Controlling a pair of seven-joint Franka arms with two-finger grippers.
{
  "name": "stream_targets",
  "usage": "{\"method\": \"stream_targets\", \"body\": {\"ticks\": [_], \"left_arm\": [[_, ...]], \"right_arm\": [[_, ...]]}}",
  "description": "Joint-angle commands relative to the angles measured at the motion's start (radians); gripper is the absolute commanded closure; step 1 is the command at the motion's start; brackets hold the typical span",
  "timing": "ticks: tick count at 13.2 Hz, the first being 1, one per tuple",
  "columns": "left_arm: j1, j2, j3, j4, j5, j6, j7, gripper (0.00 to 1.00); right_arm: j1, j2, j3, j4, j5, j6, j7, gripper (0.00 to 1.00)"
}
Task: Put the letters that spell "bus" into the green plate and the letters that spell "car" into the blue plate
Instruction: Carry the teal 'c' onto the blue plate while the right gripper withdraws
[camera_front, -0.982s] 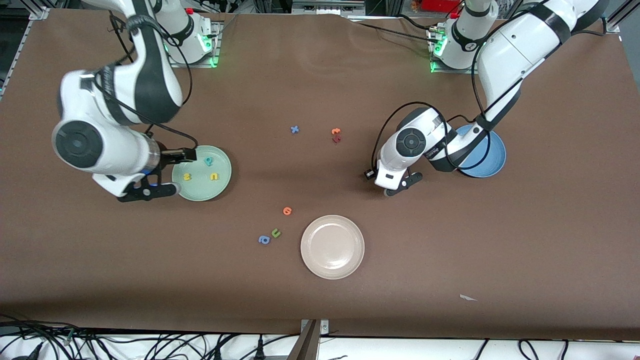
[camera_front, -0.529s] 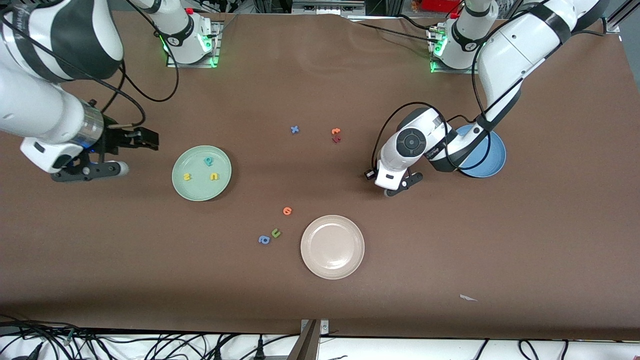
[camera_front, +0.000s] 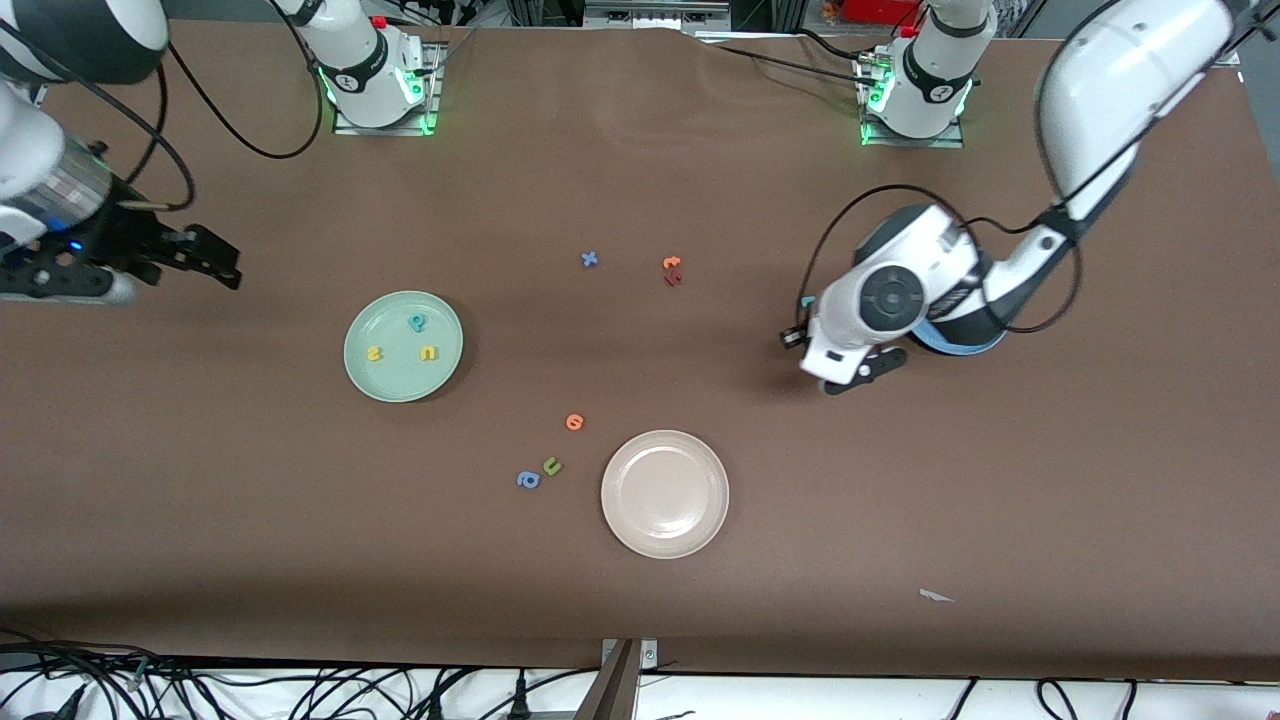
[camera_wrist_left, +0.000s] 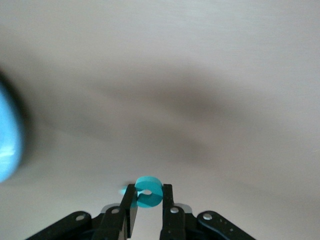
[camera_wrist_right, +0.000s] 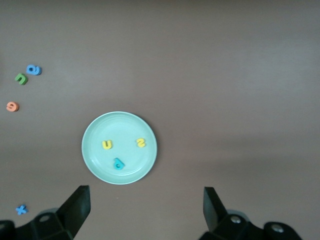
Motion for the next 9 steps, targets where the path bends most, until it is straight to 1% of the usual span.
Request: {"method": "stream_targets", "body": {"ticks": [1, 3, 4, 5, 6, 7, 8, 9], "left_arm": [[0.1, -0.013, -0.032, -0.029, -0.007, -0.135, 0.171, 0.94], [0.18, -0.013, -0.03, -0.033, -0.001, -0.183, 0.296, 0.94], [0.224, -0.014, -0.03, -0.033, 0.002, -0.214, 0.371, 0.94], [0.267, -0.014, -0.03, -0.033, 0.024, -0.24, 0.431, 0.94], [0.297, -0.013, -0.03, -0.035, 0.051, -0.254, 0.47, 0.94], [0.314, -0.008, -0.023, -0.035, 0.076, -0.269, 0.507, 0.94], [0.322, -0.005, 0.005, -0.035, 0.105, -0.286, 0.54, 0.94], [0.322, -0.005, 0.037, -0.044, 0.119, -0.288, 0.558, 0.93]], "right_arm": [[-0.054, -0.038, 0.027, 0.047, -0.021, -0.106, 0.006, 0.0], [-0.06, -0.013, 0.038, 0.093, -0.021, -0.167, 0.006, 0.0], [-0.069, -0.012, 0.049, 0.1, -0.021, -0.17, 0.006, 0.0], [-0.071, -0.009, 0.05, 0.101, -0.019, -0.17, 0.003, 0.0], [-0.071, 0.014, 0.053, 0.118, -0.012, -0.171, 0.003, 0.0], [-0.071, 0.036, 0.061, 0.153, -0.006, -0.197, 0.003, 0.0], [-0.071, 0.054, 0.069, 0.181, -0.001, -0.222, 0.003, 0.0], [-0.069, 0.054, 0.069, 0.181, 0.001, -0.24, 0.007, 0.0]]}}
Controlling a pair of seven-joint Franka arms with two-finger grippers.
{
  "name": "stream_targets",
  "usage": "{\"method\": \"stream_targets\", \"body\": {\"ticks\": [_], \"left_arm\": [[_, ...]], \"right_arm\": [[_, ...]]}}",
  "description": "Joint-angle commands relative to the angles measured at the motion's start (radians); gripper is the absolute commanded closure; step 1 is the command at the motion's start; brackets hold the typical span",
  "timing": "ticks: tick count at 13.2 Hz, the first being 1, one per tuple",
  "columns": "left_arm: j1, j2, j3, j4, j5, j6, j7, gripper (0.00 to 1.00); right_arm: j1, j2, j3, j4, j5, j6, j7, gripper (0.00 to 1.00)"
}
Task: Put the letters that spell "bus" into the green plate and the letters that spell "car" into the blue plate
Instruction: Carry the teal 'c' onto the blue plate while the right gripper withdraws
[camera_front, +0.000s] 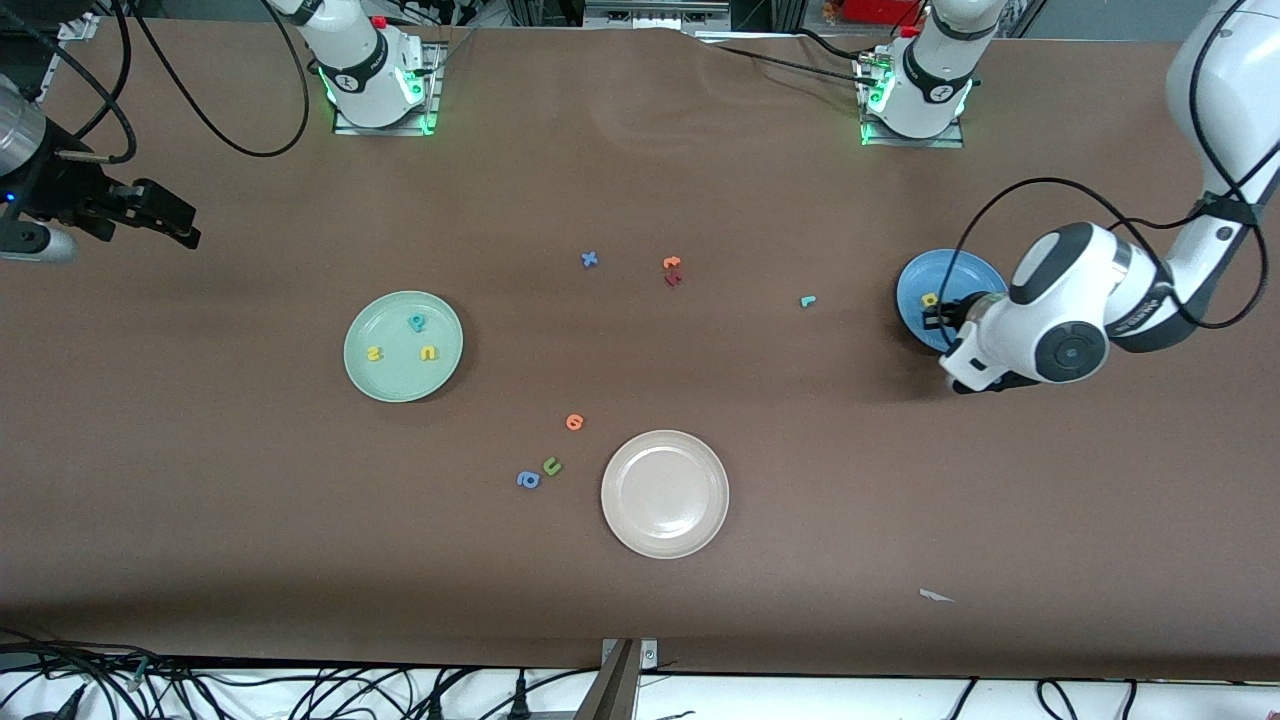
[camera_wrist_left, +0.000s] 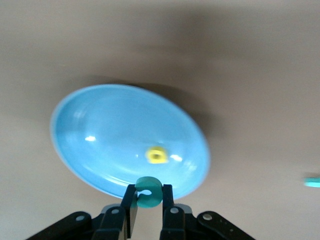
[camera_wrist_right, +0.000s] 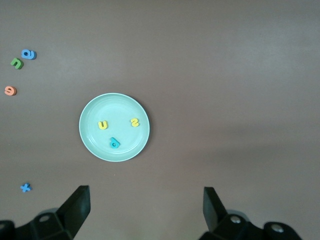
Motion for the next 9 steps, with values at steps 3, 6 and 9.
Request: {"method": "stream_targets", "body": {"ticks": [3, 6, 9], "left_arm": [[0.0, 0.017, 0.078, -0.049, 0.071, -0.017, 0.083, 0.89], [-0.002, 0.022, 0.08, -0.078, 0.071, -0.015, 0.083, 0.82], [-0.003, 0.019, 0.078, -0.075, 0.071, -0.017, 0.083, 0.02]], "right_arm": [[-0.015, 0.036, 0.021, 0.055, 0.023, -0.035, 0.021, 0.0], [-0.017, 0.008, 0.021, 0.0, 0.024, 0.051, 0.022, 0.0], [-0.017, 0.013, 0.009, 0.0, 0.024, 0.059, 0.022, 0.0]]}}
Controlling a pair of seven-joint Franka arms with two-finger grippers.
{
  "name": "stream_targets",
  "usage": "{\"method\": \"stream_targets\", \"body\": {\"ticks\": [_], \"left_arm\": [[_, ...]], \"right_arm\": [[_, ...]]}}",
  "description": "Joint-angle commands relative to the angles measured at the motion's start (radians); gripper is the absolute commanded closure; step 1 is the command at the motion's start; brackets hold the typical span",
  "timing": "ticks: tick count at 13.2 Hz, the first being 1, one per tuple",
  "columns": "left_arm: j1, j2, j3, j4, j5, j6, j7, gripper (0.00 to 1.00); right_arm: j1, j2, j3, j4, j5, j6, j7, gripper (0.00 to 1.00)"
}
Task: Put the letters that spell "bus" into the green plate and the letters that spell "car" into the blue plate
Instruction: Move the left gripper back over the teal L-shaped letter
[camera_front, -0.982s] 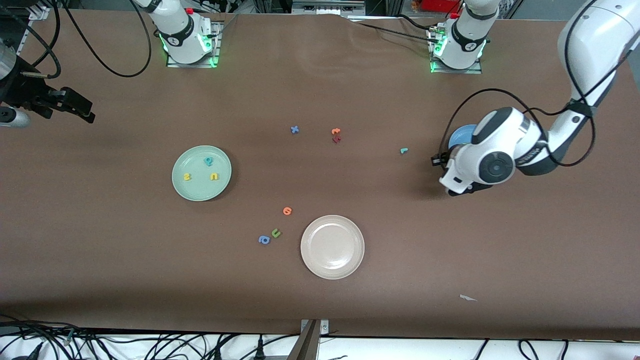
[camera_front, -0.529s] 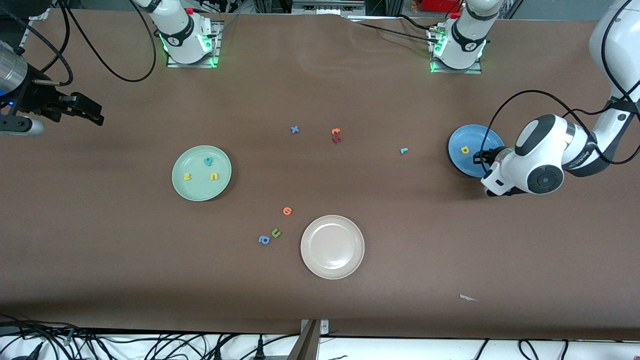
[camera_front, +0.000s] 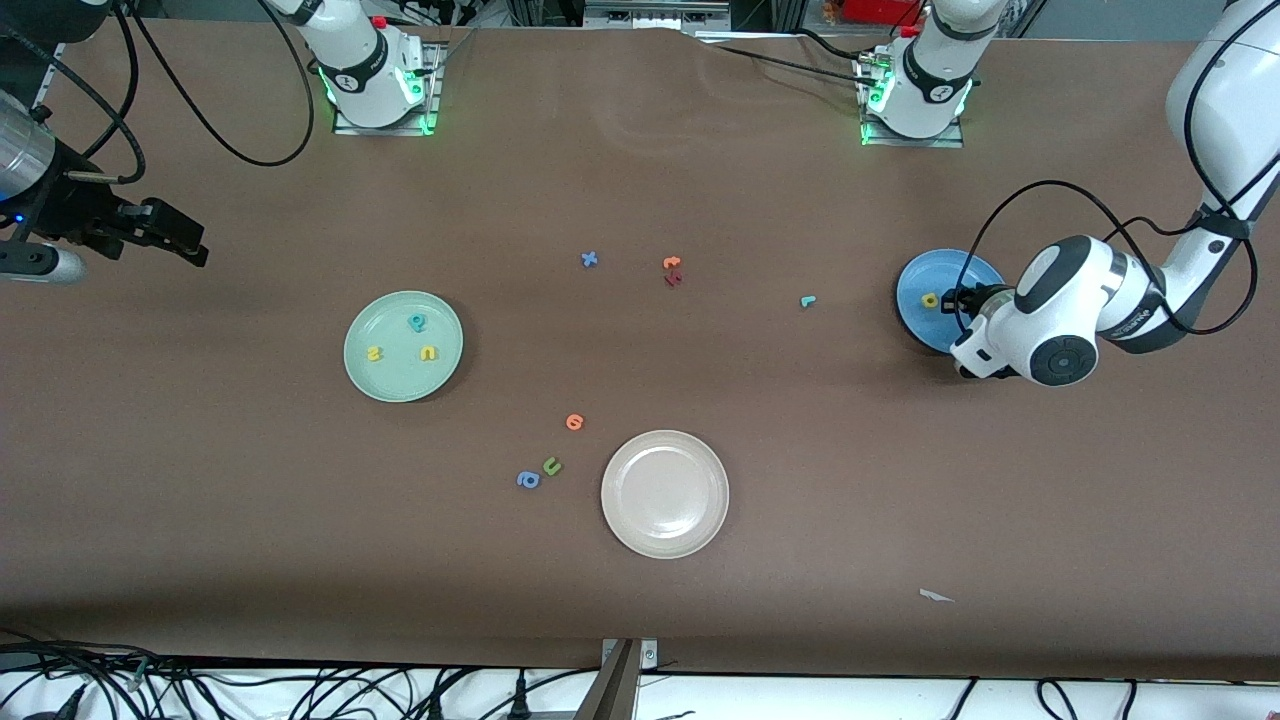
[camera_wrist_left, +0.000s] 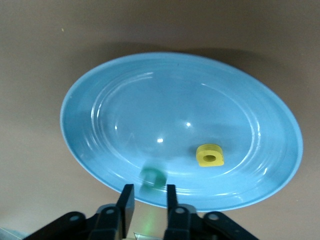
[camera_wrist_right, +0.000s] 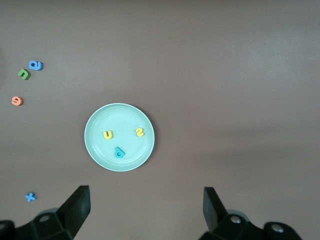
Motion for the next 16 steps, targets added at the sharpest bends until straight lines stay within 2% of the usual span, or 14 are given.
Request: {"method": "stream_targets", "body": {"ticks": [1, 2, 3, 7, 12, 16], "left_arm": [[-0.01, -0.017, -0.013, 0.009, 0.023, -0.017, 0.016, 0.01], [-0.013, -0.026, -0.038, 0.027, 0.01, -0.04, 0.013, 0.01], [-0.01, -0.025, -0.096, 0.038, -0.008, -0.044, -0.004, 0.01], [-0.043, -0.023, -0.179, 0.043, -0.112, 0.023, -0.18, 0.01], [-0.209, -0.015, -0.168, -0.005, -0.142, 0.277, -0.482, 0.01], [-0.24, -0.015, -0.156, -0.107, -0.093, 0.469, -0.617, 0.03]], "right_arm": [[-0.014, -0.017, 0.0, -0.022, 0.017, 0.013, 0.01, 0.0], [-0.014, -0.019, 0.0, -0.022, 0.017, 0.01, 0.01, 0.0], [-0.014, -0.019, 0.0, -0.022, 0.017, 0.014, 0.01, 0.0], [-0.014, -0.019, 0.0, -0.043, 0.017, 0.065, 0.01, 0.0], [-0.014, -0.019, 0.002, -0.043, 0.017, 0.062, 0.01, 0.0], [-0.014, -0.019, 0.003, -0.043, 0.017, 0.062, 0.01, 0.0]]}}
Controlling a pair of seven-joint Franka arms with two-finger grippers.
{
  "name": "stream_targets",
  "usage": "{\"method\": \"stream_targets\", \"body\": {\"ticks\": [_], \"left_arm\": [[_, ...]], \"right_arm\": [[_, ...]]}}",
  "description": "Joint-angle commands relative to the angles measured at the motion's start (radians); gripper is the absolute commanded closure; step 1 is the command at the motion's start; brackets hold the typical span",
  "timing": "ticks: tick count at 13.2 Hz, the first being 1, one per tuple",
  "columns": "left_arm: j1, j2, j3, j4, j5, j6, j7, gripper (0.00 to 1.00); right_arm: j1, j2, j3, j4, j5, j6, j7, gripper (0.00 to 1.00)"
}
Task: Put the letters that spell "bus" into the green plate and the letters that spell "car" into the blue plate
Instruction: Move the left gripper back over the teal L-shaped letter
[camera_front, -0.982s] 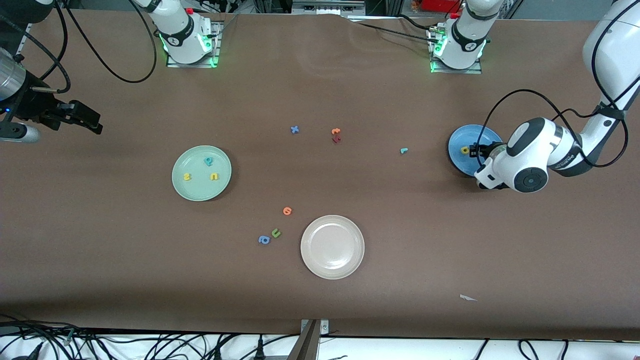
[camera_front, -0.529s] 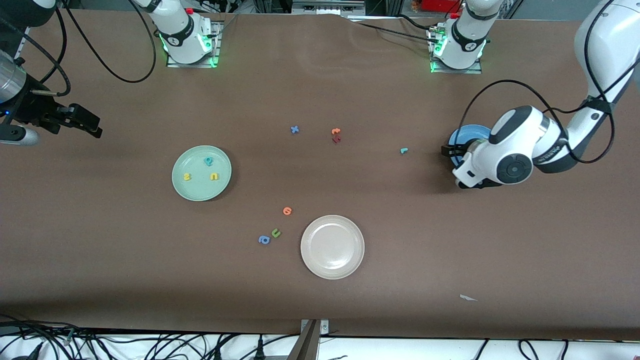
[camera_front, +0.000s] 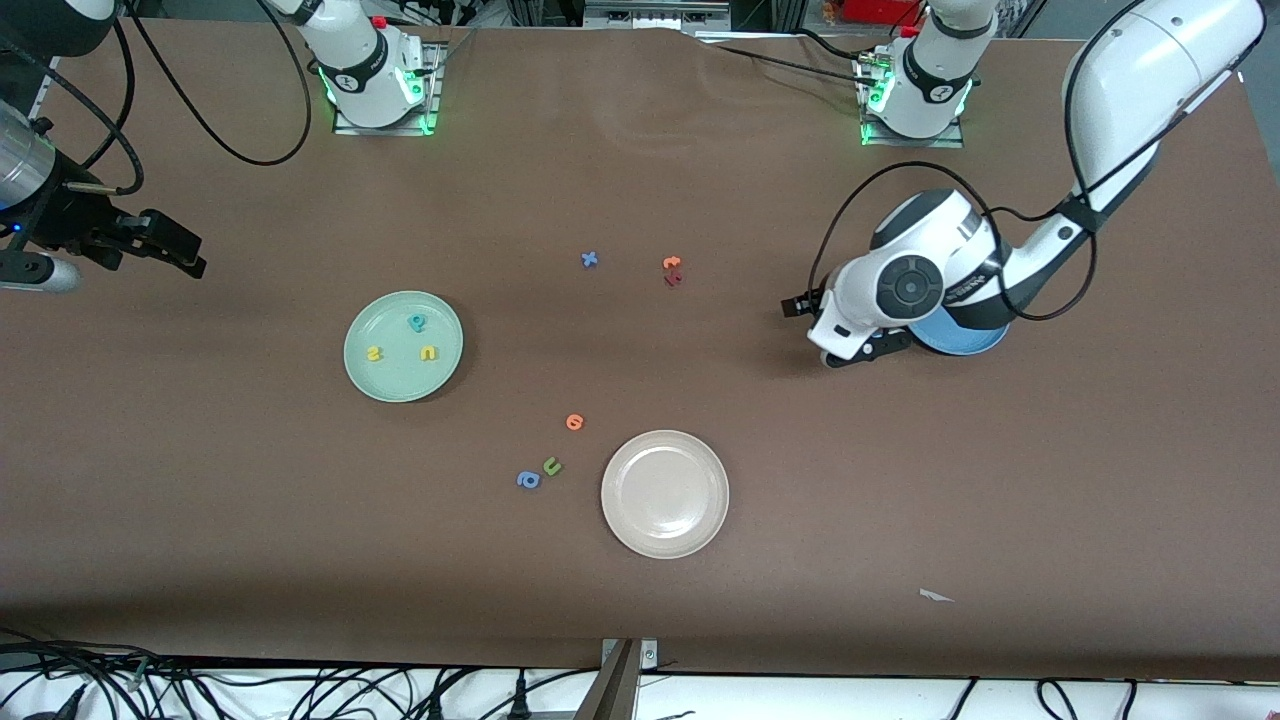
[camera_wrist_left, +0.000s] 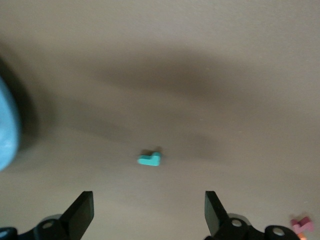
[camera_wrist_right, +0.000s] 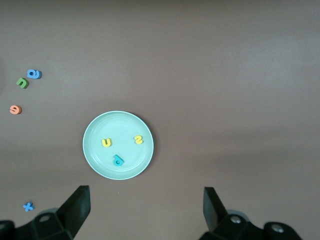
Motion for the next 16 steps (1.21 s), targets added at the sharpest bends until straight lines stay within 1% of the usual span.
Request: {"method": "stream_targets", "body": {"ticks": [1, 2, 3, 4, 5, 6, 7, 8, 9, 11, 14, 16], "left_arm": [[0.012, -0.014, 0.009, -0.101, 0.083, 0.139, -0.099, 0.03], [0.021, -0.014, 0.01, -0.133, 0.14, 0.185, -0.136, 0.03], [0.021, -0.014, 0.015, -0.155, 0.171, 0.213, -0.155, 0.03], [0.02, -0.012, 0.021, -0.159, 0.179, 0.216, -0.157, 0.05], [0.015, -0.012, 0.029, -0.158, 0.181, 0.218, -0.157, 0.09], [0.01, -0.011, 0.033, -0.156, 0.188, 0.219, -0.157, 0.1], [0.009, -0.009, 0.047, -0.158, 0.211, 0.23, -0.158, 0.16], [0.006, -0.003, 0.052, -0.156, 0.214, 0.247, -0.158, 0.26], [0.004, -0.003, 0.062, -0.156, 0.216, 0.253, -0.157, 0.29], [-0.005, -0.003, 0.064, -0.156, 0.217, 0.253, -0.143, 0.29], [-0.052, -0.003, 0.093, -0.159, 0.253, 0.252, -0.147, 0.29], [-0.054, -0.003, 0.095, -0.164, 0.253, 0.252, -0.141, 0.29]], "right_arm": [[-0.009, -0.019, 0.006, -0.019, 0.018, 0.011, 0.01, 0.0], [-0.009, -0.019, 0.006, -0.019, 0.018, 0.009, 0.01, 0.0], [-0.009, -0.019, 0.005, -0.019, 0.018, 0.009, 0.01, 0.0], [-0.009, -0.019, 0.005, -0.019, 0.018, 0.009, 0.01, 0.0], [-0.009, -0.019, 0.005, -0.019, 0.018, 0.006, 0.01, 0.0], [-0.009, -0.019, 0.005, -0.017, 0.018, 0.008, 0.01, 0.0], [-0.009, -0.019, 0.005, -0.019, 0.018, 0.008, 0.01, 0.0], [-0.009, -0.019, 0.005, -0.019, 0.018, 0.006, 0.01, 0.0], [-0.009, -0.019, 0.005, -0.019, 0.018, 0.006, 0.01, 0.0], [-0.009, -0.019, 0.005, -0.017, 0.018, 0.006, 0.01, 0.0], [-0.009, -0.019, 0.005, -0.019, 0.018, 0.006, 0.01, 0.0], [-0.009, -0.019, 0.005, -0.019, 0.018, 0.006, 0.01, 0.0]]}}
